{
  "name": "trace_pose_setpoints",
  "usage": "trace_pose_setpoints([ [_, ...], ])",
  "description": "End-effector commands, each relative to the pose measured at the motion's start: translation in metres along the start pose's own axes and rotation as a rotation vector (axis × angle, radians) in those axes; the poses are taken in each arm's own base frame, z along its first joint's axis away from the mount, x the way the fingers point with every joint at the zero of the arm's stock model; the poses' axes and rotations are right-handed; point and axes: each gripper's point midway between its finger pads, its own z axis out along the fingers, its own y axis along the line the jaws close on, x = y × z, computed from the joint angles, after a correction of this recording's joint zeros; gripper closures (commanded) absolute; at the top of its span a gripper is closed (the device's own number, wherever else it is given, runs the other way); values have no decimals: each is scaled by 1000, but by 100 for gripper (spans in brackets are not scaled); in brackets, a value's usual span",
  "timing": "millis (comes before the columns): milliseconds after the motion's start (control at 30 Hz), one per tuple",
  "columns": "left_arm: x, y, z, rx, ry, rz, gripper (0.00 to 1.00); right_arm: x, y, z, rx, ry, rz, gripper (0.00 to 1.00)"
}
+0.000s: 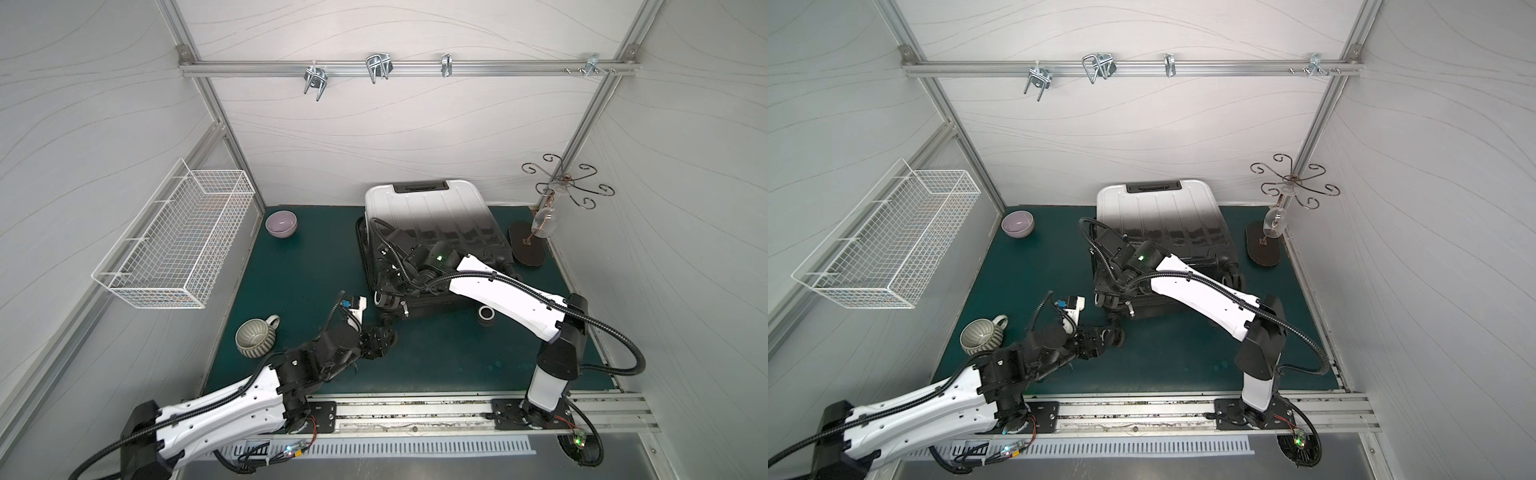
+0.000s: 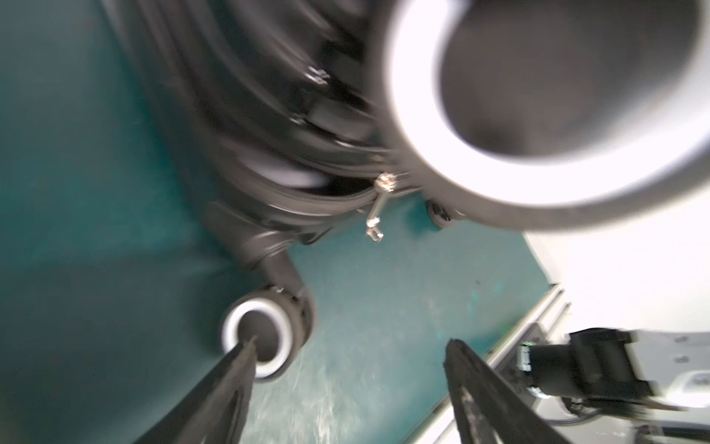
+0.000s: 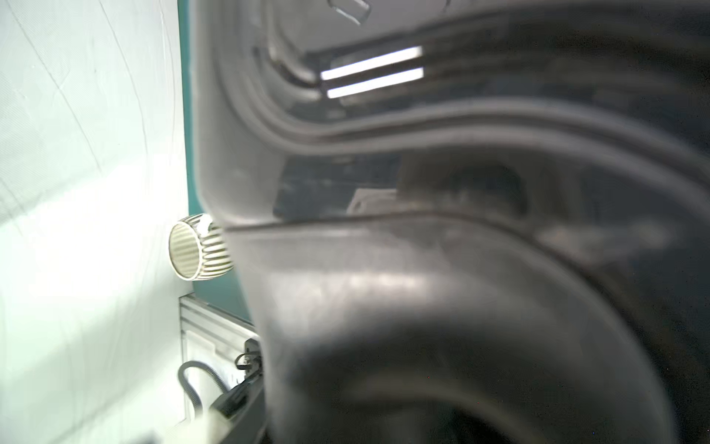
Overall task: Close the suitcase zippers
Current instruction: Pick up the suitcase from the center of the board.
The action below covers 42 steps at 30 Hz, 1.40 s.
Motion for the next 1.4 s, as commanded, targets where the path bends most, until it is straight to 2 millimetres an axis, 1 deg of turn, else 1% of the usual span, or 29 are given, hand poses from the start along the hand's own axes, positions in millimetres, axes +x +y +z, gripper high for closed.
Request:
trace_pose_setpoints([
  [0,-33,-7,9,-71,-222,32,22,-23,42,-44,-231,-89,74,97],
  [100,-31,5,23,-166,-278,27,23,-26,37,-39,-264,-81,177,98],
  [200,-27,6,33,-182,-316,10,24,-34,38,-42,-289,-90,221,98],
  [267,-28,0,39,-177,-316,22,24,-39,39,-45,-297,-98,233,98],
  [433,-23,-23,58,-157,-282,55,22,-45,39,-40,-324,-92,276,99],
  [533,-19,-23,67,-178,-274,66,20,-50,43,-35,-365,-69,317,99],
  [600,-23,-27,70,-168,-303,67,20,-52,49,-34,-403,-56,339,100],
  [633,-27,-30,67,-161,-311,82,20,-54,53,-35,-416,-50,338,100],
  [667,-32,-32,60,-156,-312,89,20,-54,56,-36,-423,-39,333,100],
  [767,-43,-23,32,-160,-319,123,20,-58,56,-36,-443,-27,329,100],
  [800,-47,-17,21,-157,-319,120,20,-61,56,-37,-450,-31,331,100],
  [933,-45,14,-1,-123,-270,41,22,-74,54,-38,-464,-45,344,100],
  [1000,-45,21,-10,-130,-271,44,22,-78,57,-39,-471,-49,342,100],
  [1067,-45,16,-7,-120,-257,54,22,-78,61,-38,-477,-46,345,100],
  [1133,-44,8,4,-129,-225,90,22,-78,64,-34,-489,-33,365,100],
  [1200,-42,3,18,-161,-194,132,22,-79,68,-36,-510,-17,385,100],
  [1300,-41,5,35,-212,-198,169,22,-80,71,-45,-511,-35,388,100],
  [1367,-44,7,41,-239,-215,178,22,-79,72,-50,-514,-45,388,100],
])
